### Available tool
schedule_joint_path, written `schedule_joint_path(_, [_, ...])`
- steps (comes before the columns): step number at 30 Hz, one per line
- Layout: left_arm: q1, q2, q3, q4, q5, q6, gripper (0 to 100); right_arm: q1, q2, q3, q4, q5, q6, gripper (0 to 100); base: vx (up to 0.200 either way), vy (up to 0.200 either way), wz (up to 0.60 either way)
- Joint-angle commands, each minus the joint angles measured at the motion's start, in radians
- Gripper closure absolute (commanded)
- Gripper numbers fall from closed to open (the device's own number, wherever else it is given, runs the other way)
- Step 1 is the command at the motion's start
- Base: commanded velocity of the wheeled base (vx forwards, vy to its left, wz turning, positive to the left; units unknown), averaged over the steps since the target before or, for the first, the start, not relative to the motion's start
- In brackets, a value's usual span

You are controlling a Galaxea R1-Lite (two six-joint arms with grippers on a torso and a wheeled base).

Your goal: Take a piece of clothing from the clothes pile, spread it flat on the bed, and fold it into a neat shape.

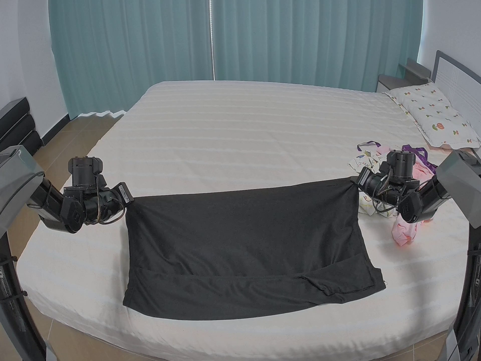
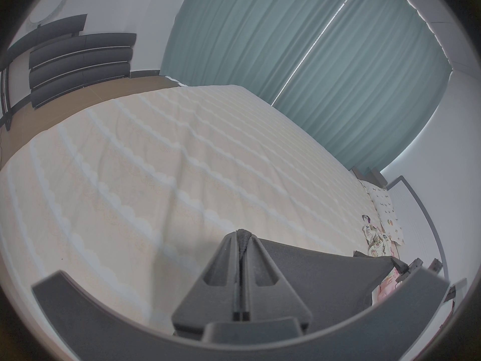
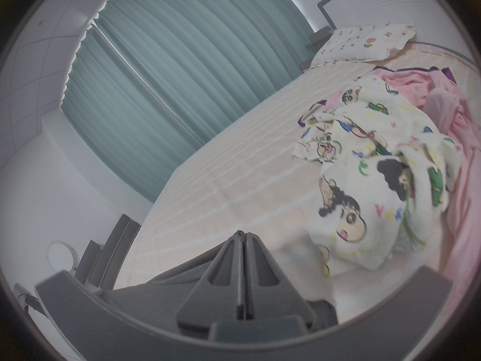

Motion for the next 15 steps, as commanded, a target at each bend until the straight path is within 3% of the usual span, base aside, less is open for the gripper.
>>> schedule_joint_path(1, [0.0,-0.044,0.042,-0.001,0.003,0.004,100,-0.031,-0.097,0.111,-0.002,0.034,-0.009,100,0.0,0.0,0.0])
schedule_joint_path(7, [0.004,-0.059,0.154,-0.002,0.0,0.039,100,-0.046,-0.157,0.331,-0.056,0.061,-0.047,100,0.0,0.0,0.0])
schedule_joint_path(15, [-0.002,-0.055,0.298,-0.027,-0.008,0.085,100,-0.049,-0.148,0.478,-0.132,0.074,-0.099,100,0.0,0.0,0.0])
